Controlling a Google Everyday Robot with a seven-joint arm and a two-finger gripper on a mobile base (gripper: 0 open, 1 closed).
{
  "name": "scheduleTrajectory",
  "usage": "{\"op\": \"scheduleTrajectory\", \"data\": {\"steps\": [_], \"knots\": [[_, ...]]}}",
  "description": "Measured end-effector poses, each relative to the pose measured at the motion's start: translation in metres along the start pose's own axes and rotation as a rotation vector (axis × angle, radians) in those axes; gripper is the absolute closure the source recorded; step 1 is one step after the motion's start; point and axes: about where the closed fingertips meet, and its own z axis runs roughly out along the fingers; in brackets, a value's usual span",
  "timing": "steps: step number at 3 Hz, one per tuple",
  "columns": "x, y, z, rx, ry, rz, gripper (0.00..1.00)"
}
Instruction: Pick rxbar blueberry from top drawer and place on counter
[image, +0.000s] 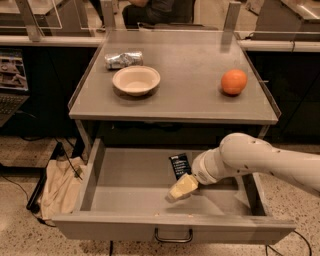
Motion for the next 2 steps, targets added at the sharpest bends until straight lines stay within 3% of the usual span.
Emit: {"op": "scheduleTrajectory", "data": {"steps": [2], "knots": [[-0.0007, -0.0015, 0.0159, 0.047, 0.0, 0.005, 0.0]]}}
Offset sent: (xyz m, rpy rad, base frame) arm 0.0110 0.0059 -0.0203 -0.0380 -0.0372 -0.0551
